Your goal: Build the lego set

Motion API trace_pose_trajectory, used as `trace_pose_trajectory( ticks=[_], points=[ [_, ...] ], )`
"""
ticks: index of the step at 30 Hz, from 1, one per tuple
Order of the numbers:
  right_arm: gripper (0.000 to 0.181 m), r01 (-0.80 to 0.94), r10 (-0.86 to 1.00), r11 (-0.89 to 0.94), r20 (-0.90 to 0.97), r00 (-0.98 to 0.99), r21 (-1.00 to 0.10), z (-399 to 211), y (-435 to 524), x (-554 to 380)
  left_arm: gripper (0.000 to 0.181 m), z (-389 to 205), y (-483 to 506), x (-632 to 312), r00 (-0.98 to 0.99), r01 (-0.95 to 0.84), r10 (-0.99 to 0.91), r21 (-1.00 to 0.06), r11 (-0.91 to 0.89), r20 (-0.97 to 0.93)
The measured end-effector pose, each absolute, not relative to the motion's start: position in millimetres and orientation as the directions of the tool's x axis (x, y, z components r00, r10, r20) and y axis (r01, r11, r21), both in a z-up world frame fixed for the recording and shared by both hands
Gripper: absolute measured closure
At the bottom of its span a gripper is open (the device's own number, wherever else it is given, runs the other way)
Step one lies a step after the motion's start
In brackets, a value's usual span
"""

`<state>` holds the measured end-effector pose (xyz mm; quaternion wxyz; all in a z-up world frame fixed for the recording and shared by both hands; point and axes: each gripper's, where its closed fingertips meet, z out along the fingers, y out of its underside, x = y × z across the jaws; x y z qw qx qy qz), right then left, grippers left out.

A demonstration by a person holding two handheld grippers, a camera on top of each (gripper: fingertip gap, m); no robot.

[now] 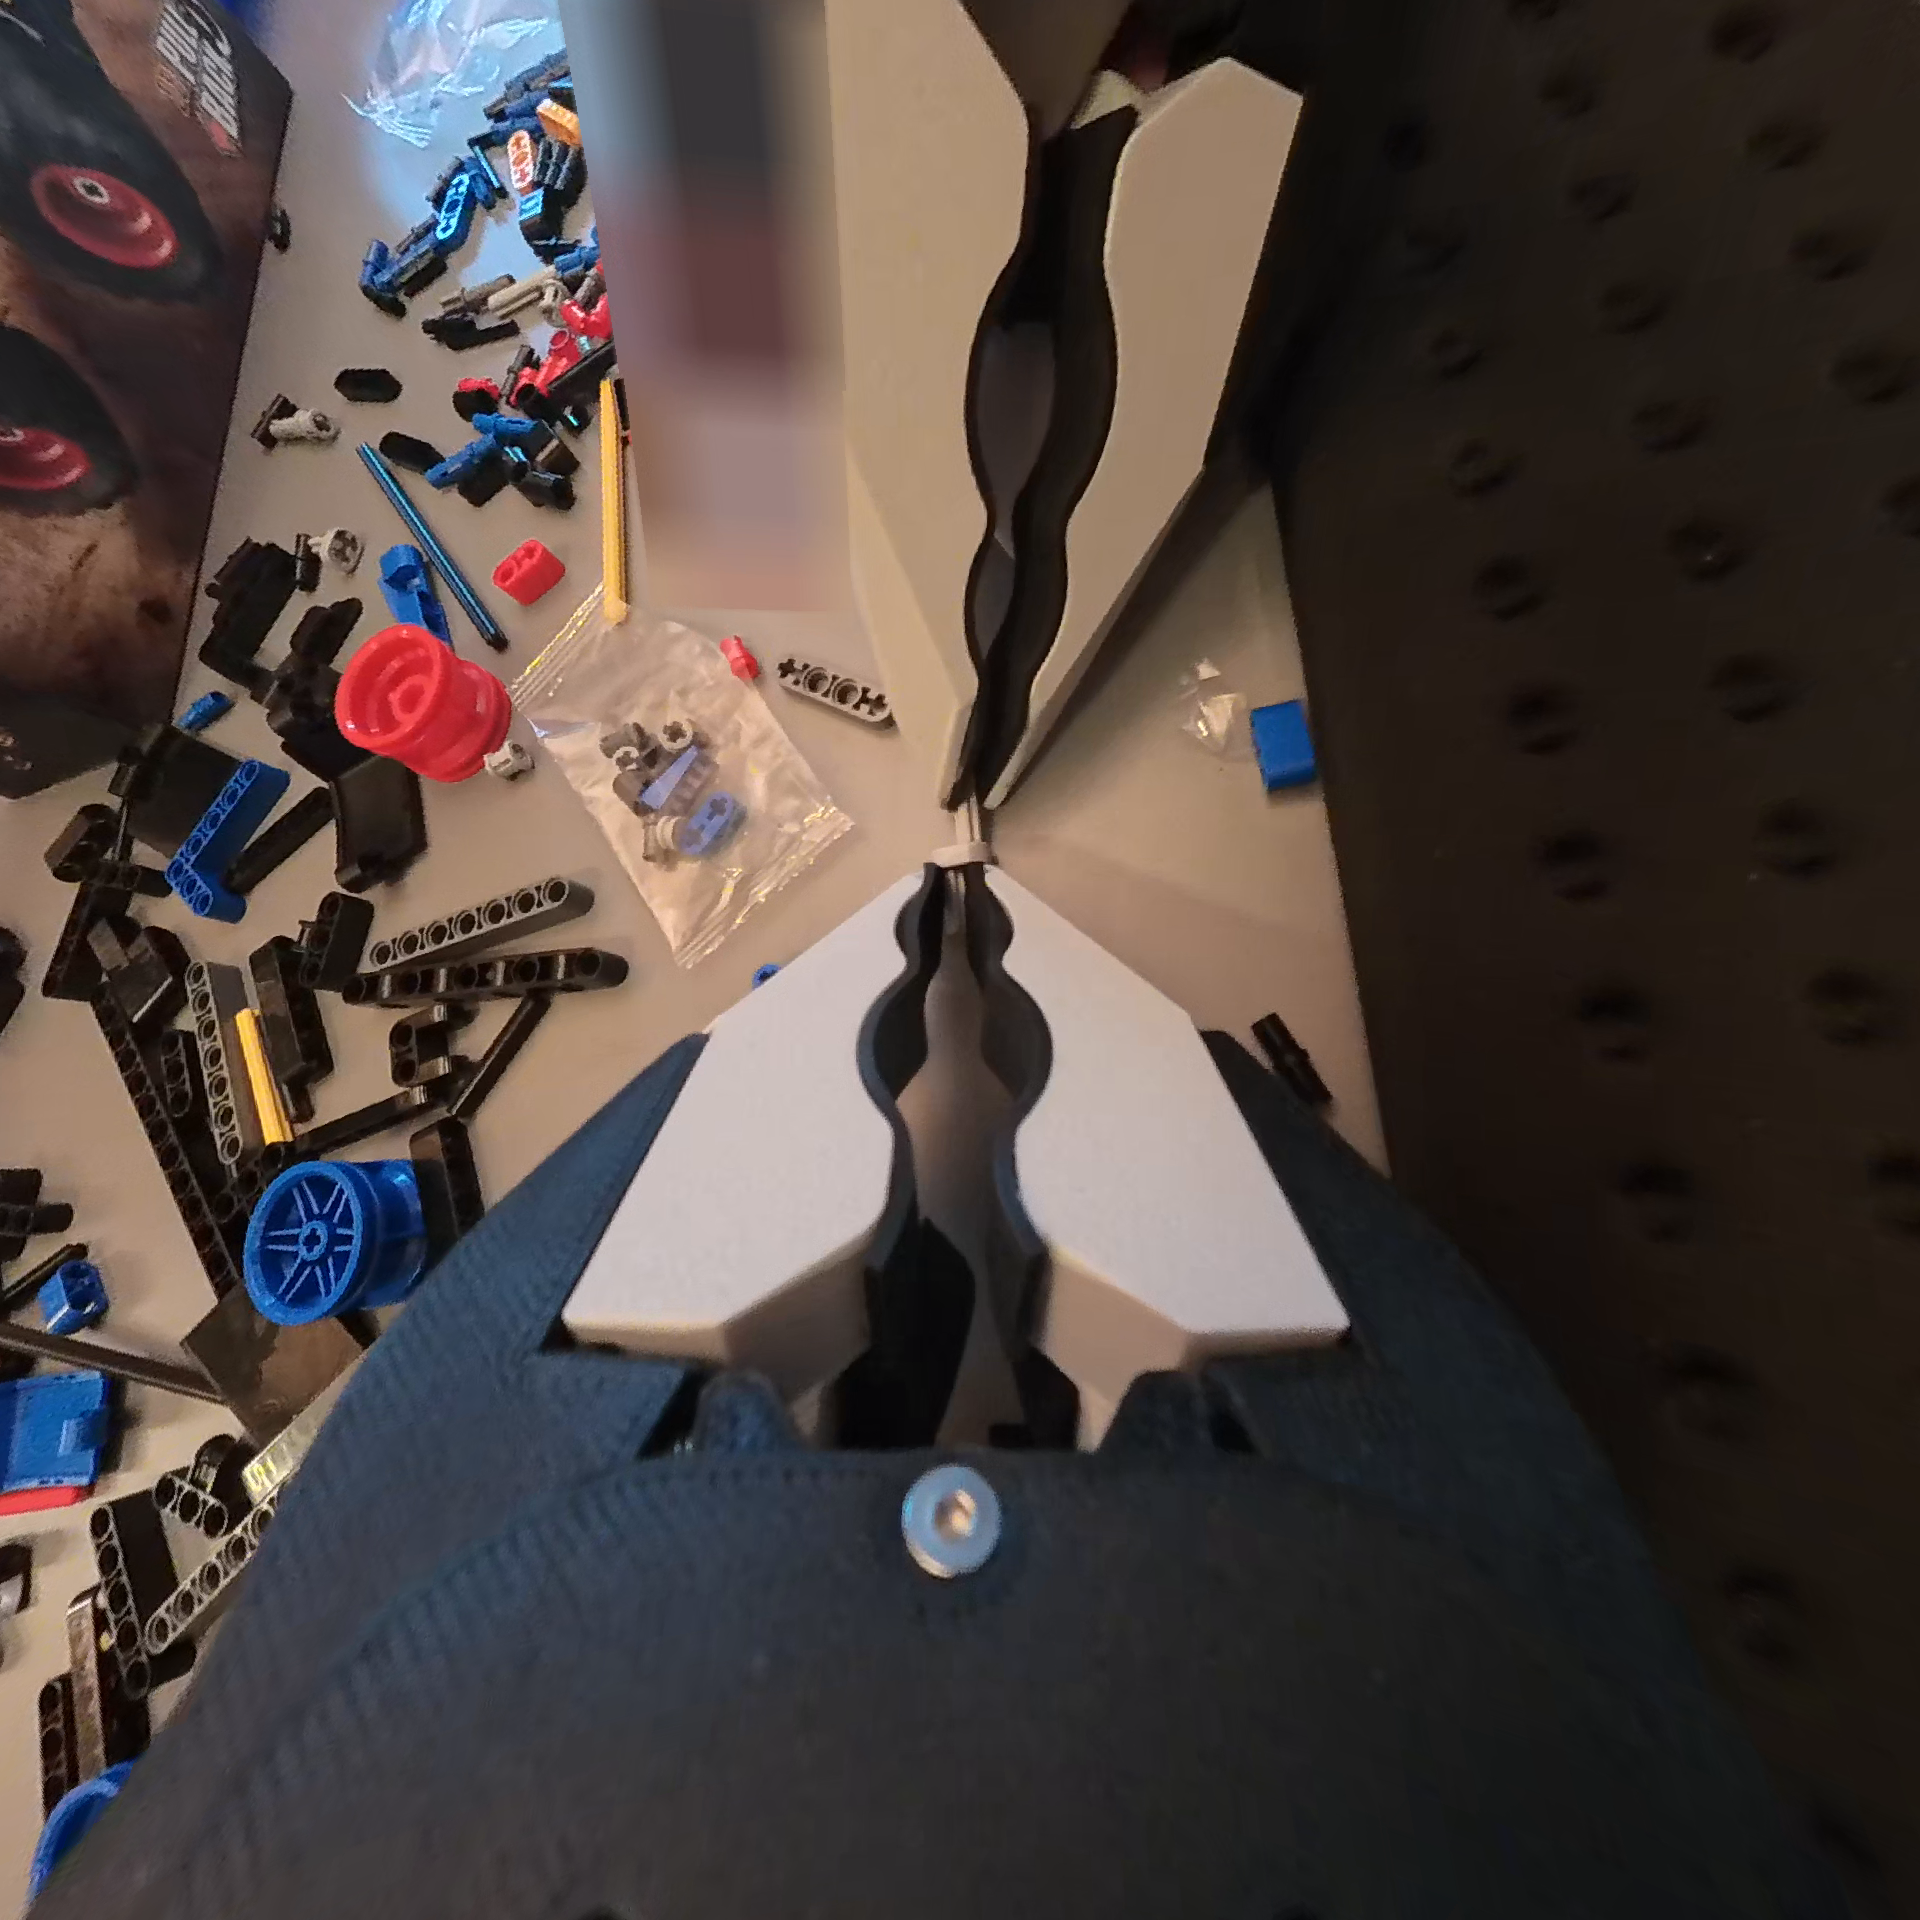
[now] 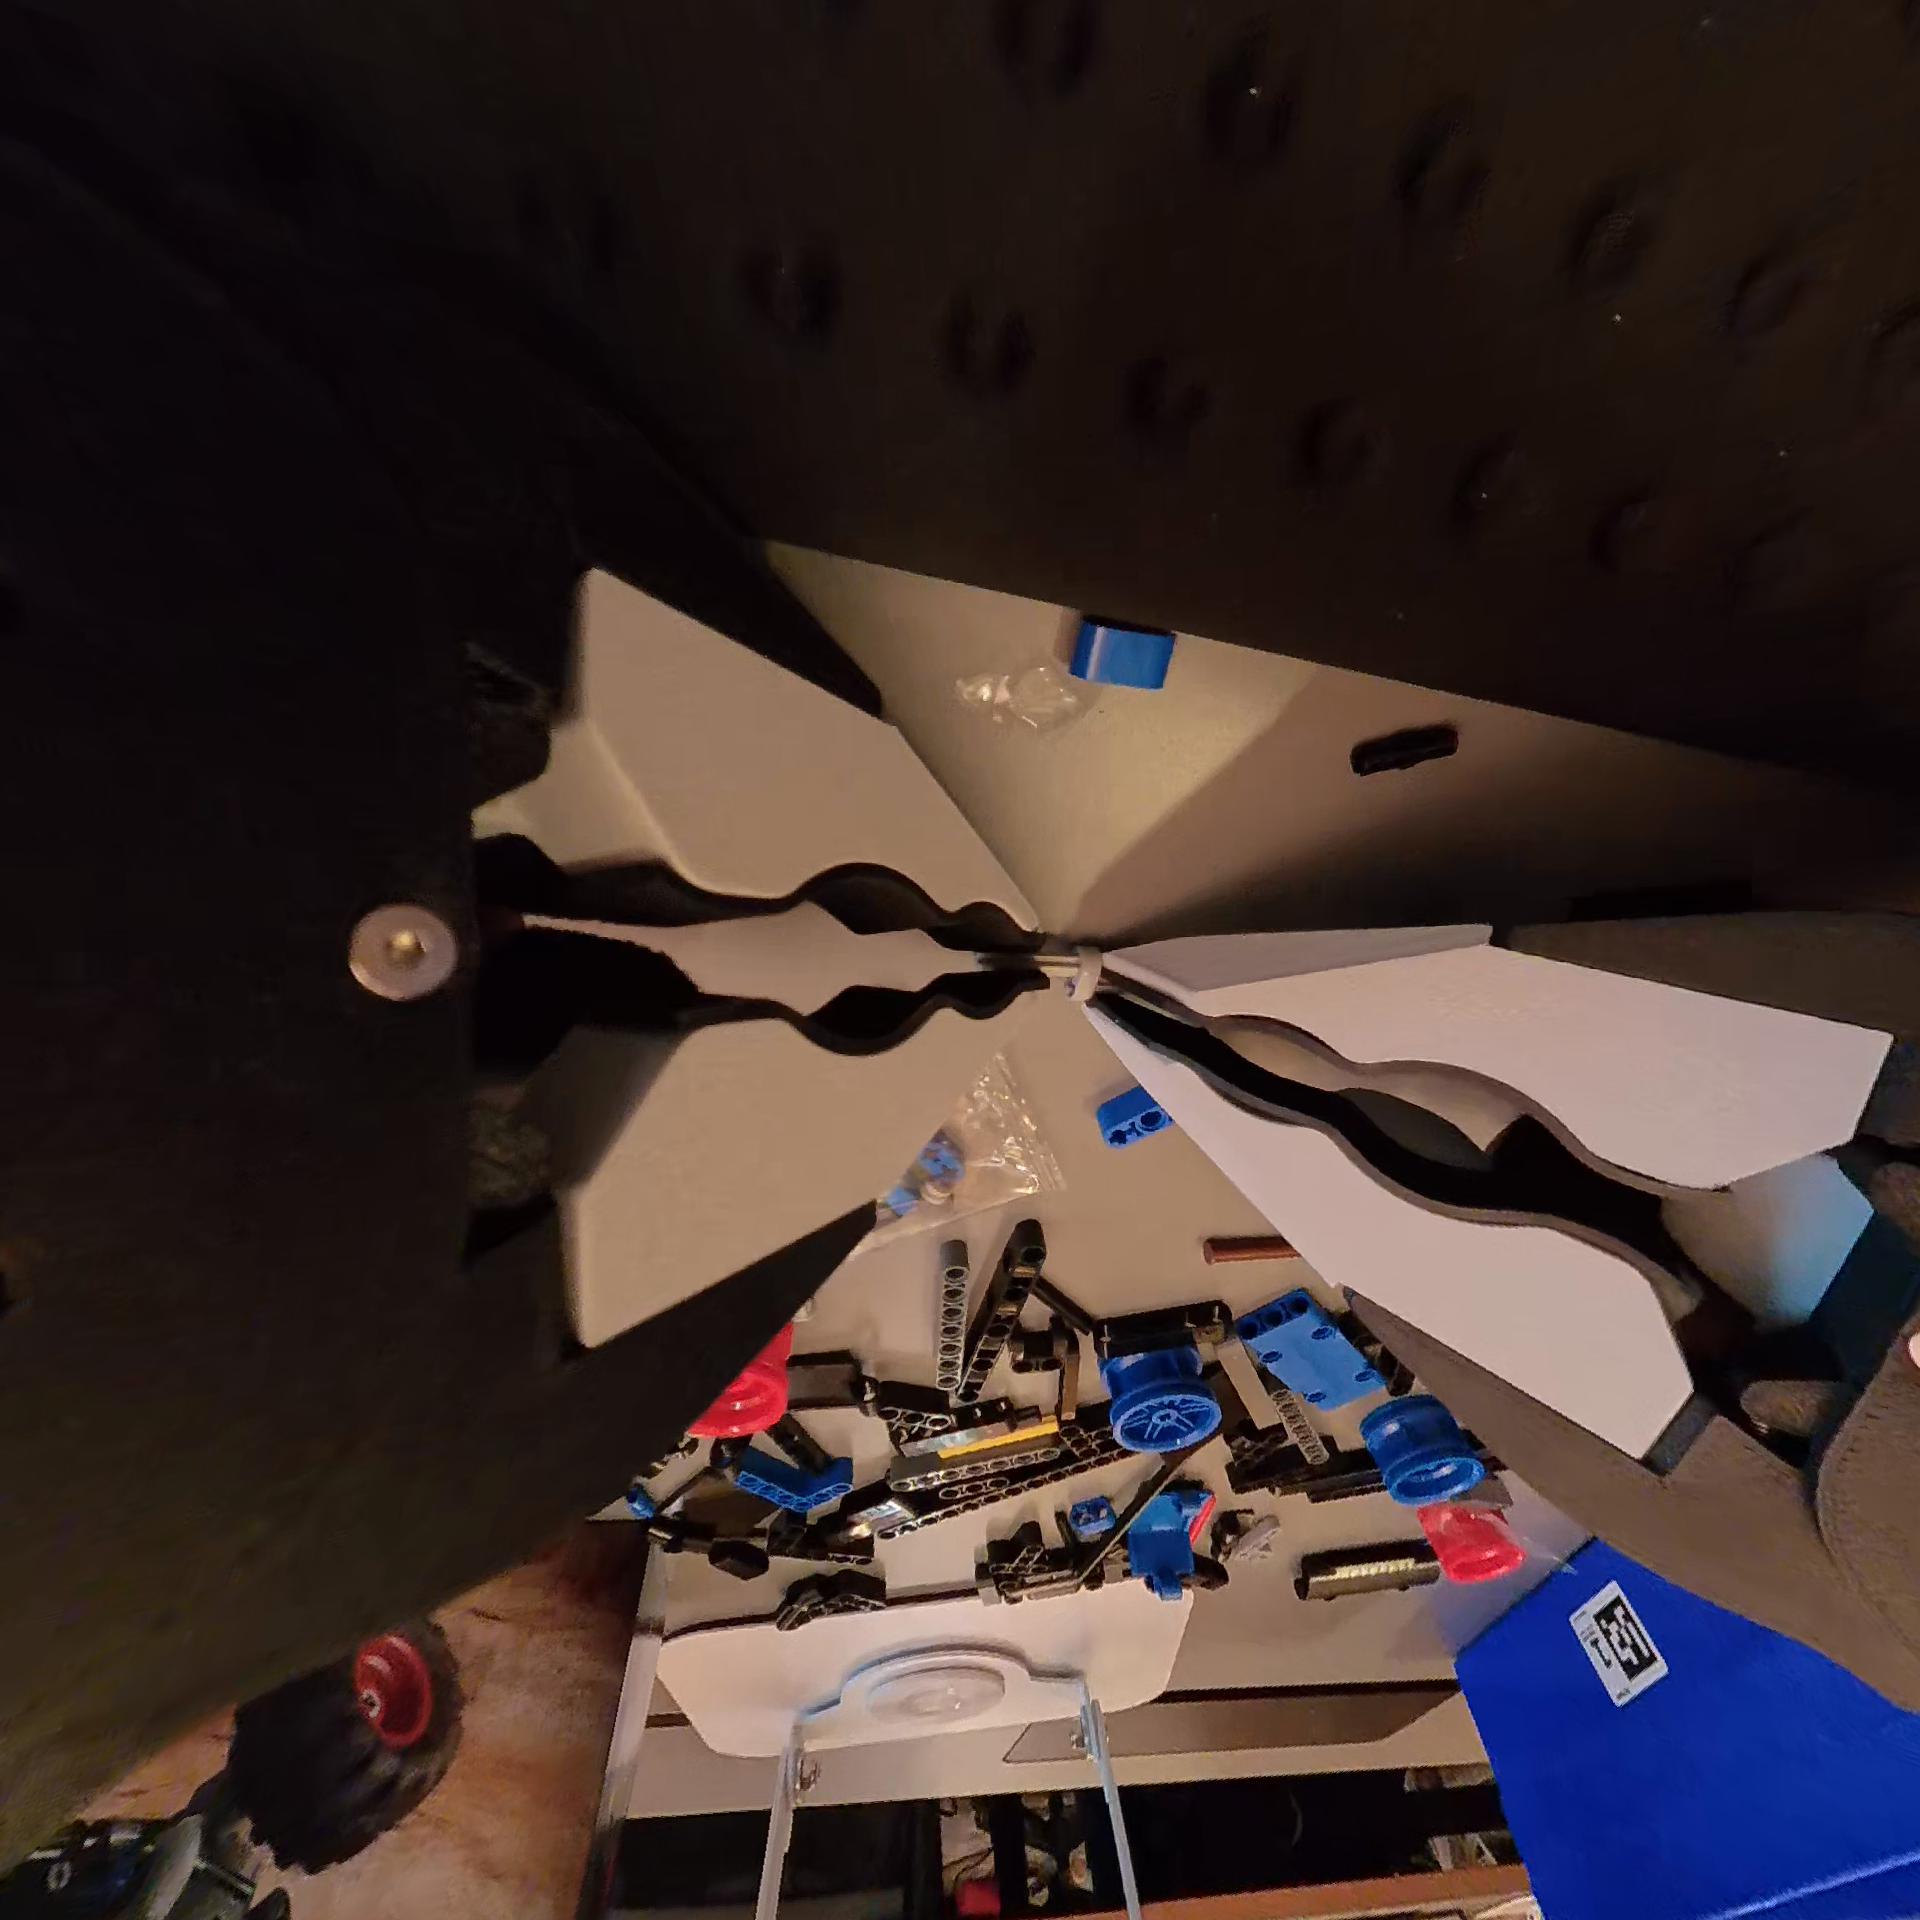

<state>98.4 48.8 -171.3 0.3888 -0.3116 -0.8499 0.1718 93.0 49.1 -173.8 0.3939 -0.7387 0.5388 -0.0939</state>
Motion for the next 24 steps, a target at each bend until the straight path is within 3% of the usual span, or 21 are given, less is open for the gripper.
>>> trace_pose_trajectory(
  ticks=[9,24],
  points=[
    [0.179,0.433,0.713,0.7,0.523,-0.466,-0.568,-164.9,54.3,99.1,0.178,-167.4,53.7,93.2,0.403,-0.732,-0.851,-0.676,-0.079,-0.337],
    [0.166,0.363,0.905,0.424,0.383,-0.183,-0.829,-86.1,79.6,86.0,0.179,-94.3,72.7,83.9,0.605,-0.421,-0.761,-0.905,-0.056,-0.234]
  ],
)
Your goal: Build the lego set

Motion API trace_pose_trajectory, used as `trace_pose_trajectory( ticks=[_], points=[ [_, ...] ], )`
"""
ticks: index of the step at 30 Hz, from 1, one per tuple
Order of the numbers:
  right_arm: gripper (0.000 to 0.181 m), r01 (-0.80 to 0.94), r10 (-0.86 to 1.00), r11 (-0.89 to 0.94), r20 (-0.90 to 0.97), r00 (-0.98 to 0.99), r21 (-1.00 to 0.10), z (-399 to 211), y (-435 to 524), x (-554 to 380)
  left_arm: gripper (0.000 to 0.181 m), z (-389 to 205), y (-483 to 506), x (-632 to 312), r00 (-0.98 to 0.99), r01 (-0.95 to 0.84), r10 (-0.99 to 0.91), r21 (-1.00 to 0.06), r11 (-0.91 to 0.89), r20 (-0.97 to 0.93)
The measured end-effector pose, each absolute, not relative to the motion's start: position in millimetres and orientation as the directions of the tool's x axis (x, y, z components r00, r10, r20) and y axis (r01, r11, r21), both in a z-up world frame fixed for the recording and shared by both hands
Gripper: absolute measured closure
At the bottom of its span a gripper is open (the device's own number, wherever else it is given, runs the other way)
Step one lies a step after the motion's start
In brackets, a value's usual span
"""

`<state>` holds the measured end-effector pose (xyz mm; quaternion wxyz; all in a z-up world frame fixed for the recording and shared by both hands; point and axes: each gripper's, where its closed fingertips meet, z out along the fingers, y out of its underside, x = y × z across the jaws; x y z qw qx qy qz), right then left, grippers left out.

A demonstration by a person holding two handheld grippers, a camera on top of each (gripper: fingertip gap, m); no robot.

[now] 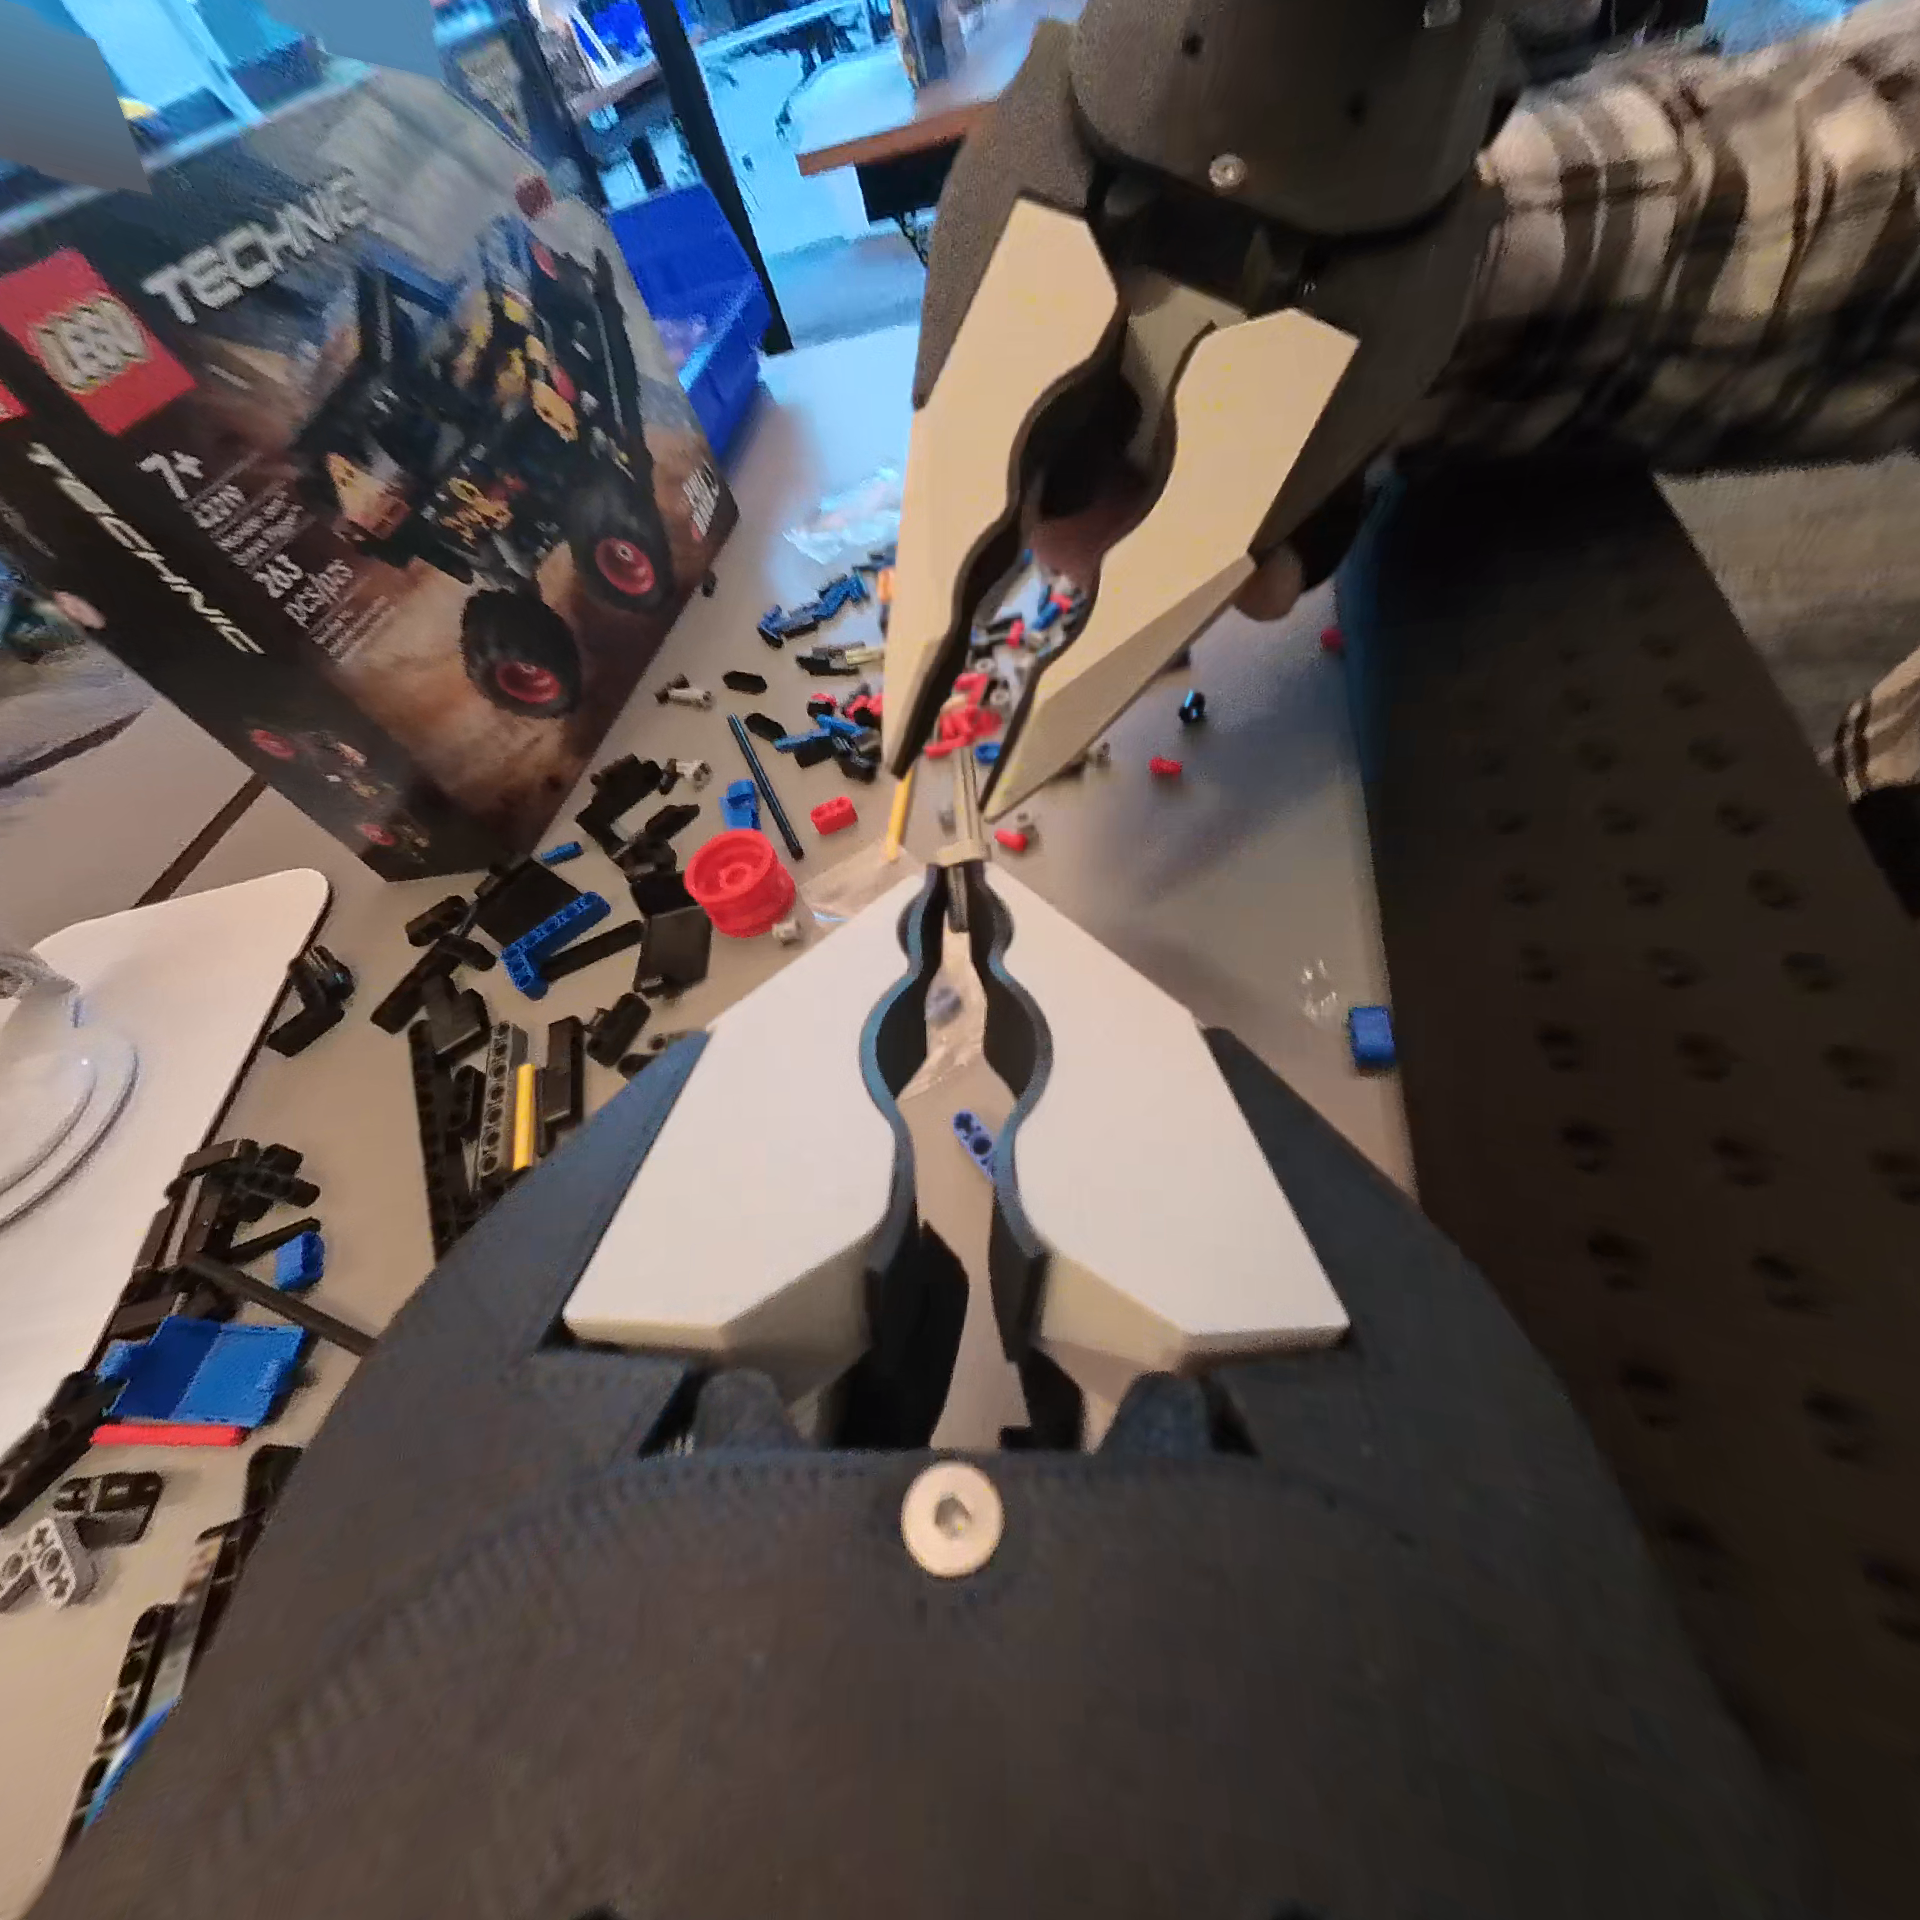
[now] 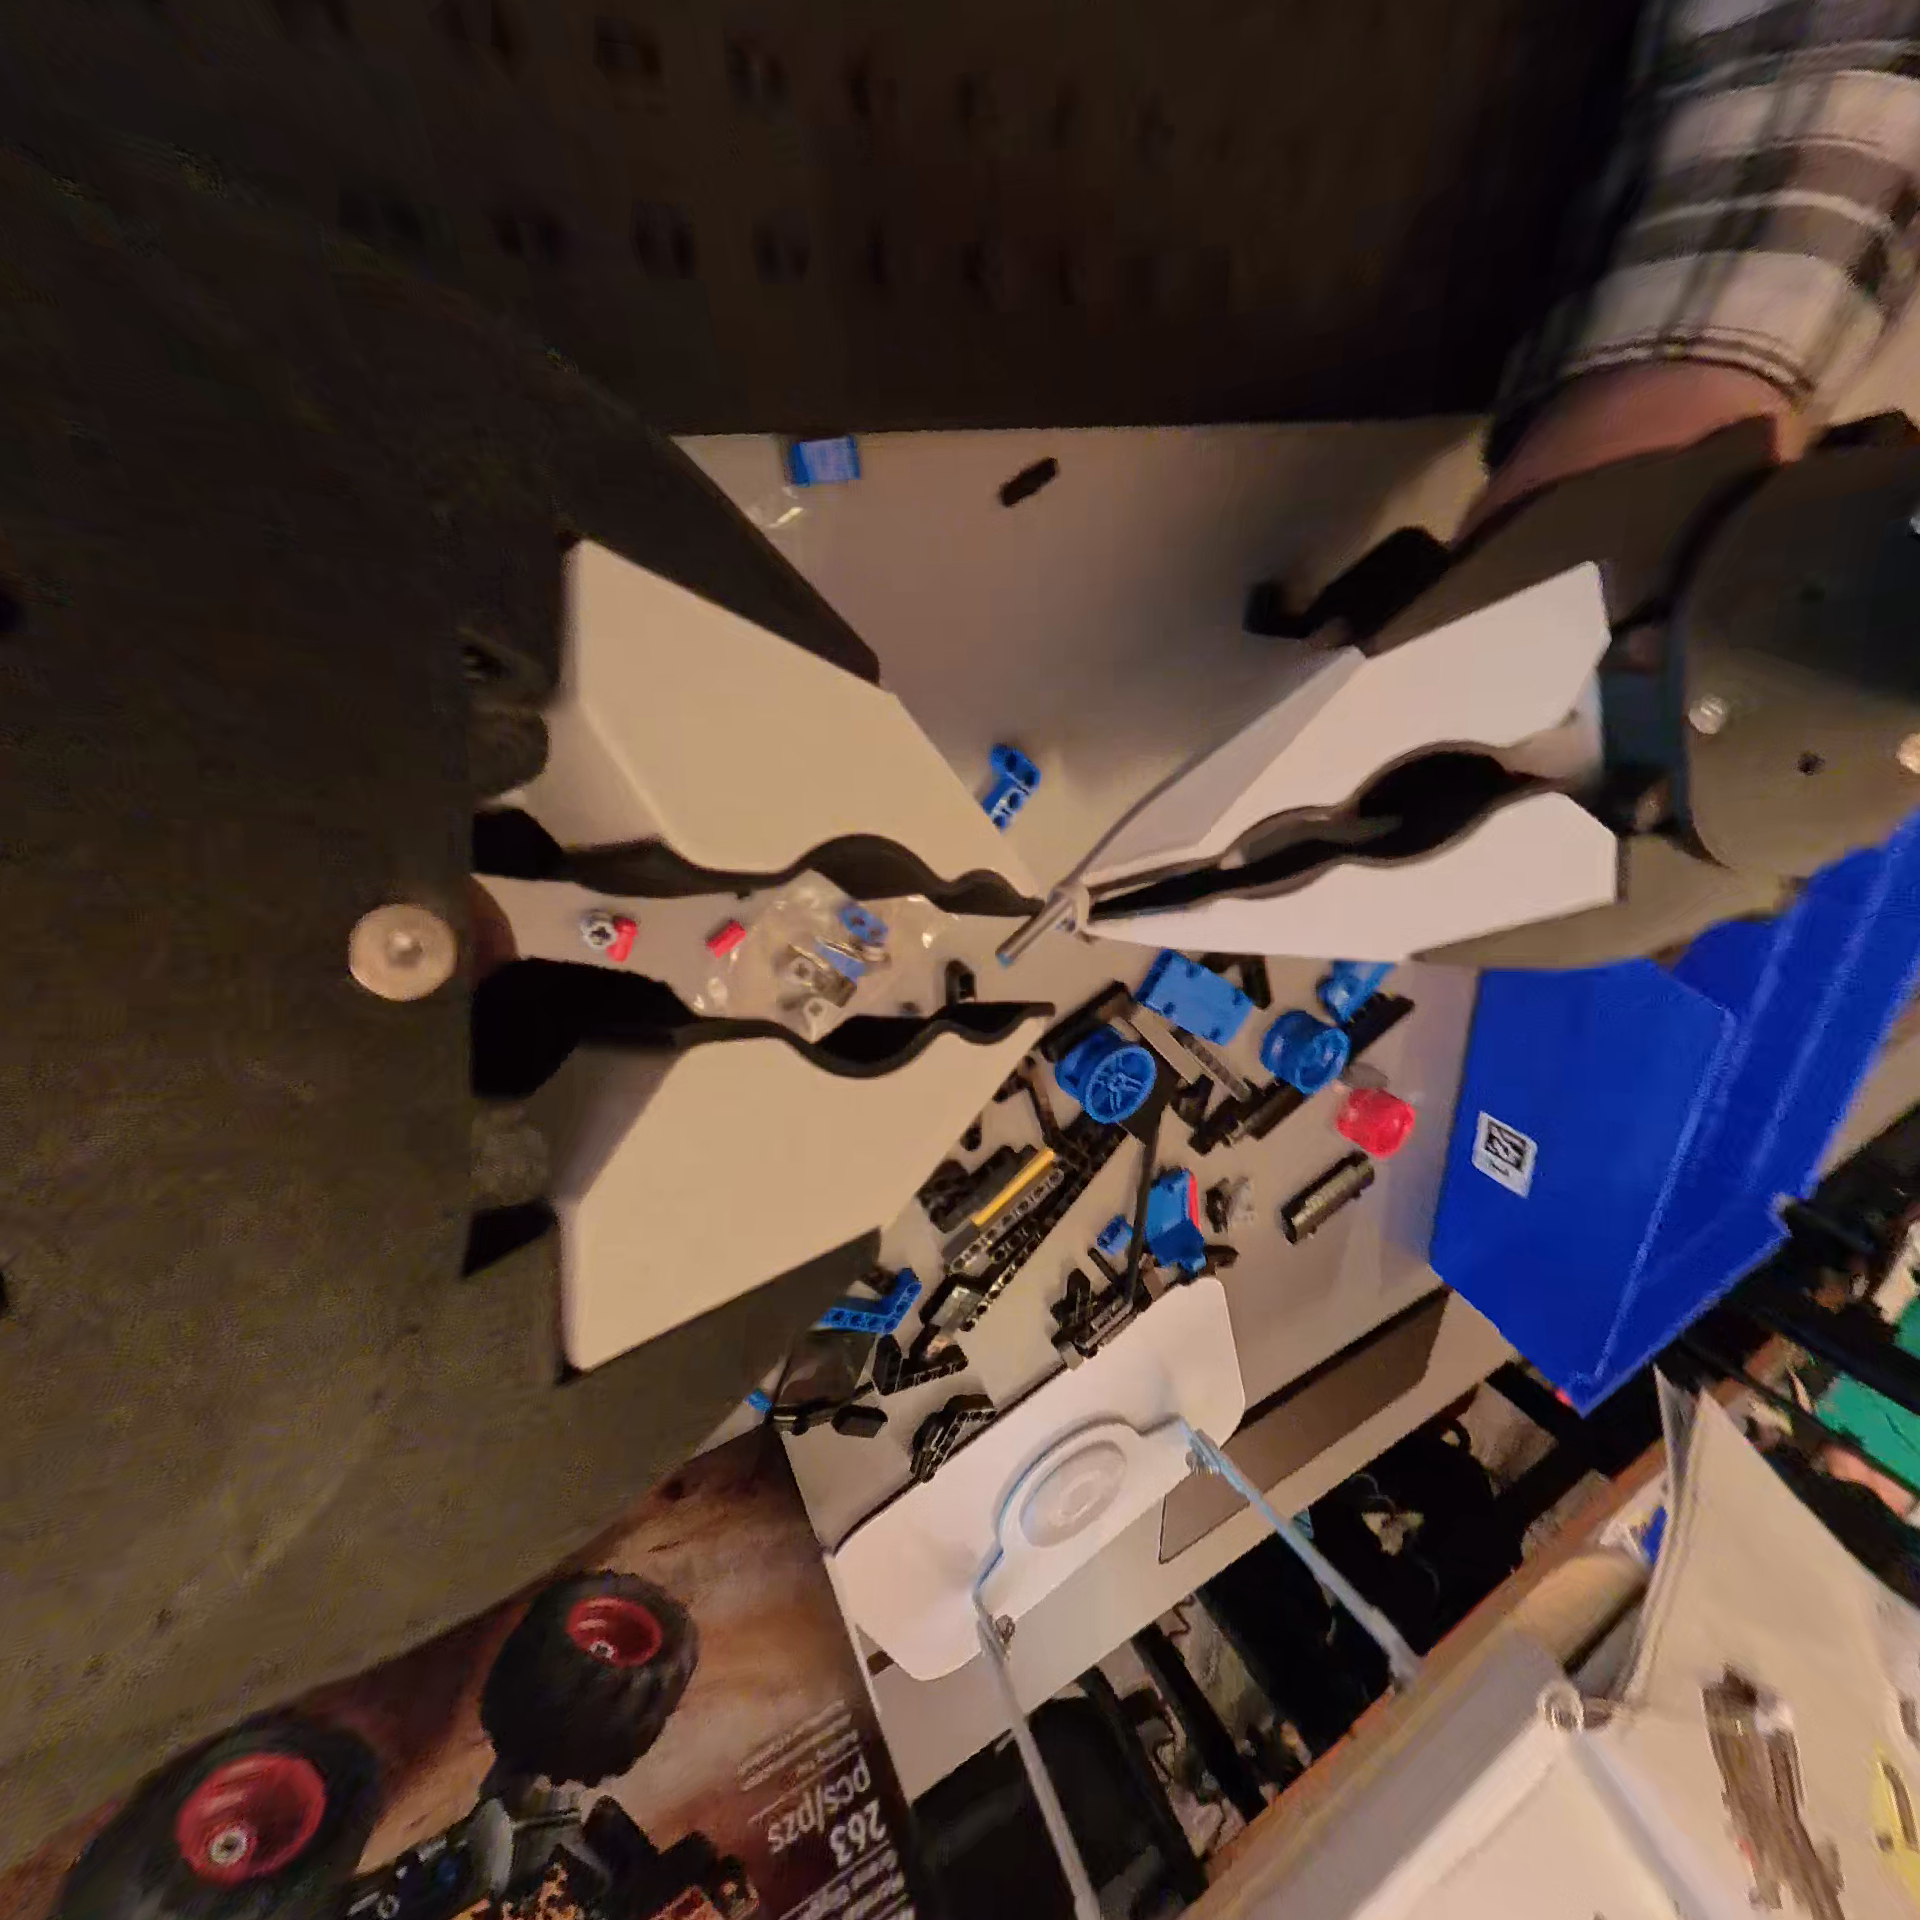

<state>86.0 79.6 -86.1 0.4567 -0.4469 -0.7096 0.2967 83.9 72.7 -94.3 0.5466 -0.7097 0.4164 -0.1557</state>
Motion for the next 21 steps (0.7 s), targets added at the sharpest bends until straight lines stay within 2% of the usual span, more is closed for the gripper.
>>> trace_pose_trajectory(
  ticks=[5,12,21],
  points=[
    [0.158,0.339,0.953,0.301,0.266,-0.147,-0.891,-73.5,84.4,82.1,0.179,-82.4,76.5,78.2,0.641,-0.342,-0.745,-0.938,-0.062,-0.184],
    [0.157,0.327,0.968,0.248,0.22,-0.12,-0.912,-71.5,85.8,74.0,0.179,-83.4,79.8,76.2,0.658,-0.358,-0.724,-0.932,-0.059,-0.207],
    [0.161,0.265,0.986,0.102,0.063,-0.152,-0.959,-71.0,79.3,73.7,0.179,-76.0,81.2,78.3,0.669,-0.305,-0.721,-0.951,-0.049,-0.177]
  ],
)
